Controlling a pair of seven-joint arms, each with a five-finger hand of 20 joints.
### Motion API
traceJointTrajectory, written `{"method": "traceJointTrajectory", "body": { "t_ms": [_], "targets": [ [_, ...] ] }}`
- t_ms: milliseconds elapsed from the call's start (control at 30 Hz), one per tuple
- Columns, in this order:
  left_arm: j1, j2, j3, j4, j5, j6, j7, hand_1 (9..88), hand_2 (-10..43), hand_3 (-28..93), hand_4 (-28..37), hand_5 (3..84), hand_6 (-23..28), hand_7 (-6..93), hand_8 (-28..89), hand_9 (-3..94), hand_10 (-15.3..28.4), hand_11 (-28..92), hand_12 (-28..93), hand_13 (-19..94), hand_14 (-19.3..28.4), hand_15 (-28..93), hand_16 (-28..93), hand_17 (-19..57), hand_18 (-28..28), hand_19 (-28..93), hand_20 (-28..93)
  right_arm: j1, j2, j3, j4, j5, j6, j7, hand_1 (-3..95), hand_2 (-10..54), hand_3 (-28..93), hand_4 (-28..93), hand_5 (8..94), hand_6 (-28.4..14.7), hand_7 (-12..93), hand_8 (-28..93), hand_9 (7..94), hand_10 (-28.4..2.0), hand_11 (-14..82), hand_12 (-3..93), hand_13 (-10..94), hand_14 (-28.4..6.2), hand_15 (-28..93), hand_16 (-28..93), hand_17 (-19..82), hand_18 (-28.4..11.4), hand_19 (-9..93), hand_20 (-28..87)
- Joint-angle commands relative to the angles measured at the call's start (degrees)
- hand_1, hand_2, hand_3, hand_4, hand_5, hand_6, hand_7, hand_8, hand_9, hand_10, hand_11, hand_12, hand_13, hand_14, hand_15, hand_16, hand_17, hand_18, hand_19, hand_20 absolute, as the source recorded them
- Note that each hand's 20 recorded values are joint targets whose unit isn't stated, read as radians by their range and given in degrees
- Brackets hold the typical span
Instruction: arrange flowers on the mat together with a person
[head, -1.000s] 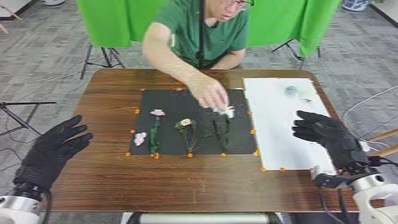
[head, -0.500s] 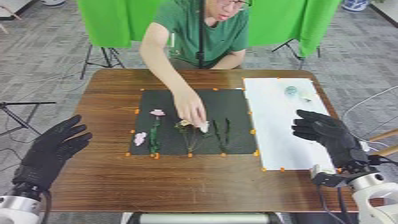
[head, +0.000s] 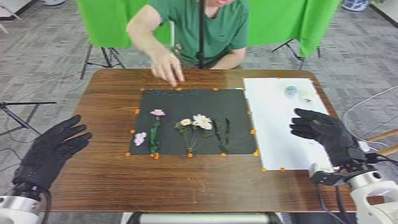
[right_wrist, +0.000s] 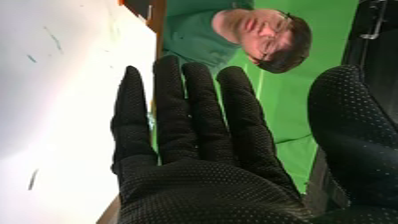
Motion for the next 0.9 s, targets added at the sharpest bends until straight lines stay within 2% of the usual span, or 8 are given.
{"method": "traceJointTrajectory", "body": {
  "t_ms": [33, 100, 133, 200, 333, 500, 600, 900],
  "targets": [
    [0.8, -0.5, -0.15, 0.0, -0.09, 0.12, -0.15, 30.7, -2.1, 69, -22.4, 34.0, 5.3, 19.1, -9, 29.8, 12.6, 22, 18, 26, 15.7, 37, 0, -5.4, 22.1, 49, 8, 0.4, 1.4, -0.5, 0.5, -0.9, 1.3, -0.9, 21.6, 2.0, 85, -22, 44.9, -5.1, 14, -8, 45.3, -14.5, 12.4, 24.2, 39, -11.8, 21, 30, 14, -19.8, 42, 28],
    [1.0, -0.5, -0.18, -0.11, -0.13, 0.22, -0.06, 30.7, -2.1, 69, -22.4, 34.0, 5.2, 19.0, -9, 29.8, 12.6, 22, 19, 26, 15.7, 37, 0, -5.4, 22.1, 49, 8, 1.2, 2.6, -1.3, 0.9, -1.7, 3.1, -1.9, 22.8, 0.1, 86, -22, 44.9, -5.0, 15, -8, 45.5, -14.3, 12.6, 24.2, 39, -11.8, 22, 30, 15, -19.9, 42, 27],
    [0.9, -0.01, 0.04, 0.08, -0.32, 0.36, 0.33, 30.7, -2.1, 69, -22.4, 34.0, 5.2, 19.0, -9, 29.8, 12.5, 22, 19, 26, 15.7, 37, 0, -5.4, 22.2, 49, 8, 1.9, 3.4, -1.6, 1.3, -2.5, 3.7, -2.7, 23.5, -0.6, 86, -22, 45.0, -4.9, 15, -8, 45.8, -14.2, 12.8, 24.2, 39, -11.6, 22, 30, 16, -19.9, 42, 28],
    [0.7, -0.03, -0.11, 0.07, -0.24, 0.11, -0.06, 30.7, -2.1, 69, -22.4, 34.0, 5.2, 19.0, -9, 29.8, 12.6, 22, 18, 26, 15.7, 37, 0, -5.5, 22.2, 49, 8, 3.2, 5.3, -2.3, 1.8, -6.6, 5.1, -4.1, 24.5, -2.7, 85, -23, 45.5, -4.9, 15, -8, 46.6, -14.0, 13.4, 24.2, 40, -11.2, 22, 30, 17, -19.7, 43, 28],
    [0.8, 0.09, -0.15, -0.04, -0.15, 0.27, -0.13, 30.8, -2.1, 69, -22.4, 34.0, 5.2, 19.0, -9, 29.8, 12.6, 22, 19, 26, 15.7, 37, 0, -5.4, 22.1, 49, 8, 6.5, 10.0, -3.5, 3.5, -18.4, 8.4, -7.0, 26.3, -7.3, 84, -24, 46.9, -4.1, 18, -9, 48.3, -13.2, 15.7, 24.0, 43, -10.5, 25, 29, 18, -19.1, 45, 29],
    [0.9, 0.16, -0.26, -0.07, -0.06, 0.22, -0.24, 30.7, -2.0, 69, -22.4, 34.0, 5.2, 19.0, -9, 29.8, 12.6, 22, 19, 26, 15.7, 37, 0, -5.5, 22.1, 49, 8, 11.0, 15.2, -6.9, 7.9, -37.1, 16.4, -10.6, 27.6, -9.4, 83, -27, 48.2, -3.1, 22, -11, 50.8, -12.4, 19.2, 23.9, 46, -9.4, 31, 27, 19, -18.4, 47, 30],
    [0.8, 0.26, -0.2, -0.03, -0.06, 0.18, -0.23, 30.7, -2.1, 69, -22.3, 34.0, 5.3, 19.0, -9, 29.8, 12.6, 22, 19, 26, 15.7, 37, 0, -5.4, 22.1, 49, 8, 14.9, 18.5, -11.7, 11.0, -47.4, 22.4, -9.0, 27.0, -9.5, 81, -28, 48.5, -2.4, 24, -12, 51.2, -12.2, 20.3, 23.7, 46, -9.0, 33, 26, 20, -18.0, 47, 30],
    [1.0, 0.5, -0.31, -0.09, -0.1, 0.32, -0.17, 30.7, -2.2, 69, -22.4, 34.0, 5.3, 19.0, -9, 29.9, 12.6, 22, 19, 26, 15.8, 37, 0, -5.4, 22.1, 49, 8, 23.1, 23.3, -20.3, 20.2, -64.7, 27.1, -4.1, 27.1, -9.5, 83, -28, 48.0, -1.3, 28, -13, 51.1, -11.4, 22.7, 24.0, 44, -7.8, 35, 26, 20, -16.7, 47, 31]
  ]
}}
